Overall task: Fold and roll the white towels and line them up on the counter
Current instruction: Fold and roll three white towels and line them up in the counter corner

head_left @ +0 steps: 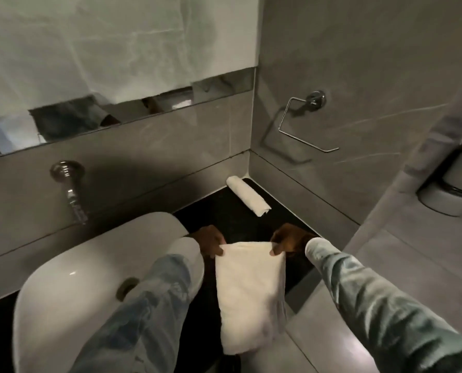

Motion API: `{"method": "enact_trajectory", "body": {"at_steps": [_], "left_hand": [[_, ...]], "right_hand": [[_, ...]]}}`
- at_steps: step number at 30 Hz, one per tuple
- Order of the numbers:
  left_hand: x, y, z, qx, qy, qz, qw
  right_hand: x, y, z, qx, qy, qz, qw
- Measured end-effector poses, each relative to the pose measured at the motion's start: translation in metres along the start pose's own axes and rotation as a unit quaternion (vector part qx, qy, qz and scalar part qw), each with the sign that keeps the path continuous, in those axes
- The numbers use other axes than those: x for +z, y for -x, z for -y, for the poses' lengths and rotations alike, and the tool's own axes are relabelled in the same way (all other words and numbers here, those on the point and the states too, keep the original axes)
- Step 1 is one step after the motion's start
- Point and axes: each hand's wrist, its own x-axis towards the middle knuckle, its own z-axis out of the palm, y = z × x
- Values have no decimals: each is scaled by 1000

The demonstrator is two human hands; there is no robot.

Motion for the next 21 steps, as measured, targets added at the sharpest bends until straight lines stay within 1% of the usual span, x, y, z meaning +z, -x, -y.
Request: {"method": "enact_trajectory", "body": {"at_steps": [2,3,5,6,9,10,12,13,15,17,18,21], "left_hand": [[-2,-46,5,33,-43,-41,998],[-2,-64,9,46,-47,-60,996],[1,-113,19,58,-26,-86,994],[2,-123,22,65,-21,-107,992],[1,-169,34,71,29,-130,988],[-1,-180,36,85,34,-133,987],[-3,-204,42,133,9,-142,981],[-4,-209,45,148,-11,-148,978],[0,-226,60,169,-38,-139,975],[3,-236,73,211,-94,-103,968],[2,-237,77,234,-125,-78,961],[-4,-234,73,292,-178,-29,939]], "right_hand": [[-5,-36,-12,5,24,-25,999],[-4,-53,-18,4,35,-31,999],[-3,-100,-36,11,35,-48,998],[-1,-111,-43,12,36,-59,998],[6,-161,-67,17,32,-66,997],[6,-169,-68,22,30,-71,997],[9,-182,-70,25,35,-84,995],[11,-183,-71,10,62,-89,994],[17,-187,-77,-61,132,-106,984],[28,-192,-93,-128,188,-114,967],[31,-194,-100,-148,203,-115,961],[32,-190,-102,-150,215,-87,961]]}}
